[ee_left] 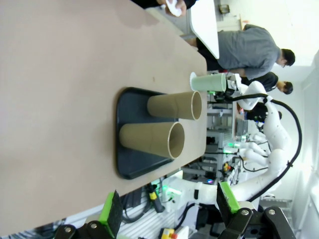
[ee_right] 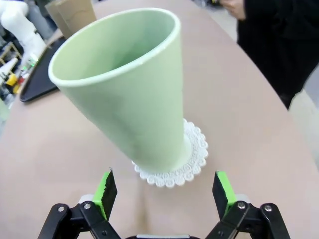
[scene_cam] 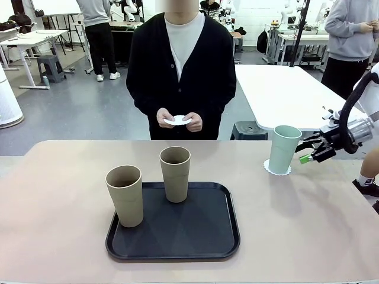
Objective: Place coasters on the table and set cups on them.
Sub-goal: Pick up one Reusable plastic cup and place it on a coaster set by the human.
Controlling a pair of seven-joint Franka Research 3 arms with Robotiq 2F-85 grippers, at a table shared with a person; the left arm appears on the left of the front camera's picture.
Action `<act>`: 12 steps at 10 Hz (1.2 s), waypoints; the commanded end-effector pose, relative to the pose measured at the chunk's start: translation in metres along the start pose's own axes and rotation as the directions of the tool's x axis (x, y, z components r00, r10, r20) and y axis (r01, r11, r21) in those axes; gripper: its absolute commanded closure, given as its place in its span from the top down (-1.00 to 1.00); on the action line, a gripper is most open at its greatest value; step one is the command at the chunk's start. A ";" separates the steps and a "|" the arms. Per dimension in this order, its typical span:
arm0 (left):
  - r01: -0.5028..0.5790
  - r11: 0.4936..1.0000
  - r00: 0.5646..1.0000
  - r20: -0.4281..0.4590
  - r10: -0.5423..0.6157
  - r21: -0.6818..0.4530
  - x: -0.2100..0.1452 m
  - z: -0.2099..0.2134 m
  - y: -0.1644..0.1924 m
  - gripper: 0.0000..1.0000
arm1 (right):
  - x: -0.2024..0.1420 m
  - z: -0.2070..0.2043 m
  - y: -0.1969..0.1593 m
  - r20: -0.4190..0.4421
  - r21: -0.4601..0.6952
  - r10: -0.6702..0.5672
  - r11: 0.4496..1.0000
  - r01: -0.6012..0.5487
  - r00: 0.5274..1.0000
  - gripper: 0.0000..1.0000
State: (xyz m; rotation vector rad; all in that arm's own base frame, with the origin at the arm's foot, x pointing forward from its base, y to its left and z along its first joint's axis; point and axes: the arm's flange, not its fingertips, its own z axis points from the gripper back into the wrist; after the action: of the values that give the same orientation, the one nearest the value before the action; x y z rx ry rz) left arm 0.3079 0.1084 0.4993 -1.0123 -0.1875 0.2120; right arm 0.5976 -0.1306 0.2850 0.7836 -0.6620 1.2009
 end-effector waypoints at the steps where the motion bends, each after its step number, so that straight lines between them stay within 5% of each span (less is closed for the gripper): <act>1: 0.006 1.000 1.000 0.004 -0.006 -0.013 0.000 0.001 0.000 1.00 | 0.016 0.017 0.034 -0.183 -0.078 -0.079 0.995 0.066 0.980 1.00; 3: 0.006 1.000 1.000 0.004 -0.006 -0.013 0.000 0.001 0.000 1.00 | 0.059 0.055 0.085 -0.490 -0.179 -0.148 0.982 0.067 0.859 1.00; 5: 0.006 1.000 1.000 0.004 -0.006 -0.013 0.000 0.001 0.000 1.00 | 0.101 0.068 0.129 -0.595 -0.234 -0.180 0.971 0.046 0.783 1.00; 6: 0.006 1.000 1.000 0.004 -0.006 -0.013 0.000 0.001 0.000 1.00 | 0.123 0.066 0.146 -0.561 -0.281 -0.233 0.956 0.082 0.794 1.00; 8: 0.006 1.000 1.000 0.004 -0.006 -0.013 0.000 0.001 0.000 1.00 | 0.165 0.060 0.175 -0.406 -0.502 -0.489 0.825 0.259 0.772 1.00; 12: 0.006 1.000 1.000 0.004 -0.006 -0.013 0.000 0.001 0.000 1.00 | 0.231 0.058 0.227 -0.360 -0.635 -0.621 0.710 0.305 0.696 1.00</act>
State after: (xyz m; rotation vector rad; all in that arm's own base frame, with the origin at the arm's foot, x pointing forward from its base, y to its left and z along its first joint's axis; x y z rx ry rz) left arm 0.3082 0.1084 0.4990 -1.0121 -0.1861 0.2124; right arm 0.4395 -0.0184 0.5436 0.1361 -0.2819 0.6628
